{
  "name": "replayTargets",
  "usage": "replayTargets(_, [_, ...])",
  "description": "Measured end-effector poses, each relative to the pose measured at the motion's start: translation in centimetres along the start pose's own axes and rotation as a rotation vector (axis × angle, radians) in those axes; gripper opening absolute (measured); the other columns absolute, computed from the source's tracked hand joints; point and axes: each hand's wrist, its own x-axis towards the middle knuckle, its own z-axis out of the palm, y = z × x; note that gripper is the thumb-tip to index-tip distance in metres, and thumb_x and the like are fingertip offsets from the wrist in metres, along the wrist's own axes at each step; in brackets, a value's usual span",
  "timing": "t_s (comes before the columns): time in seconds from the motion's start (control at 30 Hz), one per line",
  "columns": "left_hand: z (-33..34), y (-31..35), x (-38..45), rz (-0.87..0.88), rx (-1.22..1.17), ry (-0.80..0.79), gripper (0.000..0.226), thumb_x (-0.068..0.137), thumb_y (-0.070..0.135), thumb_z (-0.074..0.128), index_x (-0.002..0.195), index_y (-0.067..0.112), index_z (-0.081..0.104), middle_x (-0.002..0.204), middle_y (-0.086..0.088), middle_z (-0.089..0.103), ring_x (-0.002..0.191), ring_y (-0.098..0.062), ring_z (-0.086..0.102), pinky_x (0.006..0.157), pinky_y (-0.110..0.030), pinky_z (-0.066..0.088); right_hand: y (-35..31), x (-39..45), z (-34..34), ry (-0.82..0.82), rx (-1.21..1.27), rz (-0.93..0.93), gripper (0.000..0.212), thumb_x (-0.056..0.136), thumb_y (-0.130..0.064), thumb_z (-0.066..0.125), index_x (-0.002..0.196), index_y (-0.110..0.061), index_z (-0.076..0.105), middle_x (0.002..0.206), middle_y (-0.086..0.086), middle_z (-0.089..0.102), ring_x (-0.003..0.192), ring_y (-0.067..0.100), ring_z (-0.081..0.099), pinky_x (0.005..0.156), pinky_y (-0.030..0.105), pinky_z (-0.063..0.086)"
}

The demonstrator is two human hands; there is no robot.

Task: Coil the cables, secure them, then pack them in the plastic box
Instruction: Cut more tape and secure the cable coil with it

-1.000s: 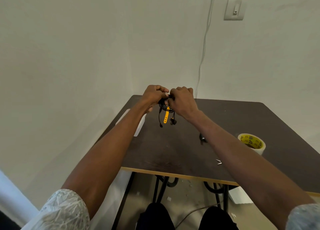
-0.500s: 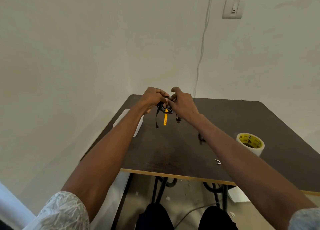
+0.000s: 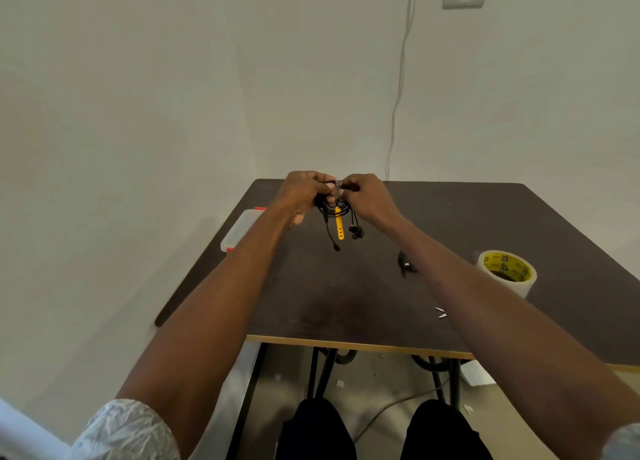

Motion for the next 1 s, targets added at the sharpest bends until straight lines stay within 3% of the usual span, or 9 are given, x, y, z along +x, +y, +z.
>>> replayTargets(0.1, [-0.1,-0.8,-0.1,0.105,0.189,-0.004,0.021,0.086,-0.007,0.063,0.107,-0.004,0.061,0.091,-0.014,0.065,0.074,-0.017,0.065,0.063,-0.021,0.056,-0.2,0.0,0.6,-0.023,-0.067,0.018,0.027,0.090,-0.011,0.058,0.065,-0.004,0.055,0.056,0.000,0.048,0.052,0.010,0.038,0.047,0.022,0.027])
replayTargets(0.2, [-0.3,-1.6,0.2,0.184,0.368,-0.022,0.027,0.081,0.000,0.071,0.107,0.001,0.064,0.091,-0.008,0.067,0.078,-0.013,0.064,0.072,-0.022,0.054,0.3,0.1,0.7,-0.027,-0.057,0.055,0.026,0.085,-0.005,0.057,0.059,-0.003,0.058,0.051,-0.001,0.044,0.048,0.010,0.035,0.044,0.022,0.026])
replayTargets(0.37, [-0.2,-3.1,0.9,0.253,0.628,0.036,0.005,0.084,0.012,0.070,0.087,0.008,0.072,0.074,-0.007,0.068,0.070,-0.016,0.062,0.071,-0.034,0.054,1.0,-0.1,0.5,0.019,-0.066,0.040,0.009,0.084,-0.018,0.072,0.086,-0.010,0.069,0.068,0.000,0.060,0.061,0.010,0.053,0.050,0.017,0.035])
replayTargets(0.43, [0.0,-3.6,1.1,0.232,0.681,0.027,0.010,0.088,0.014,0.065,0.085,0.006,0.071,0.069,-0.007,0.064,0.066,-0.017,0.058,0.066,-0.033,0.050,1.4,-0.1,0.7,0.005,-0.089,0.058,0.011,0.086,-0.017,0.069,0.086,-0.007,0.072,0.072,0.004,0.063,0.065,0.013,0.055,0.050,0.016,0.036])
replayTargets(0.53, [0.6,-4.4,1.3,0.160,0.750,0.004,0.018,0.091,0.014,0.060,0.078,0.004,0.067,0.064,-0.007,0.057,0.061,-0.018,0.050,0.058,-0.028,0.041,1.9,-0.2,1.5,-0.038,-0.159,0.125,0.016,0.090,-0.014,0.062,0.081,-0.004,0.070,0.077,0.011,0.065,0.071,0.021,0.059,0.058,0.028,0.041])
replayTargets(0.67, [1.3,-5.7,1.5,0.034,0.714,0.007,0.032,0.091,0.012,0.057,0.060,0.009,0.054,0.055,-0.006,0.046,0.049,-0.015,0.042,0.047,-0.022,0.036,2.8,-0.4,2.5,-0.074,-0.192,0.218,0.018,0.087,-0.008,0.057,0.078,0.006,0.063,0.075,0.021,0.062,0.069,0.029,0.056,0.058,0.033,0.039])
replayTargets(0.77, [1.3,-6.7,1.8,-0.073,0.531,0.058,0.016,0.085,0.007,0.060,0.074,-0.002,0.068,0.069,-0.019,0.062,0.061,-0.025,0.059,0.061,-0.040,0.057,3.7,-0.4,2.2,-0.065,-0.060,0.288,0.012,0.085,-0.010,0.066,0.076,-0.001,0.067,0.073,0.015,0.063,0.065,0.021,0.055,0.061,0.031,0.044])
replayTargets(0.83, [1.5,-7.3,1.8,-0.127,0.422,0.084,0.011,0.083,0.000,0.061,0.085,-0.007,0.069,0.076,-0.020,0.066,0.066,-0.028,0.064,0.066,-0.049,0.059,4.4,-0.3,2.1,-0.057,0.027,0.362,0.013,0.084,-0.011,0.071,0.073,-0.007,0.066,0.073,0.011,0.062,0.065,0.019,0.056,0.062,0.032,0.048])
replayTargets(1.0, [1.9,-8.8,1.1,-0.188,0.383,0.054,0.015,0.085,0.001,0.062,0.071,0.007,0.062,0.075,-0.018,0.065,0.054,-0.019,0.064,0.051,-0.031,0.058,6.5,-0.5,3.3,-0.012,-0.124,0.452,0.020,0.082,-0.013,0.071,0.089,0.005,0.070,0.087,0.018,0.069,0.083,0.029,0.066,0.066,0.033,0.048])
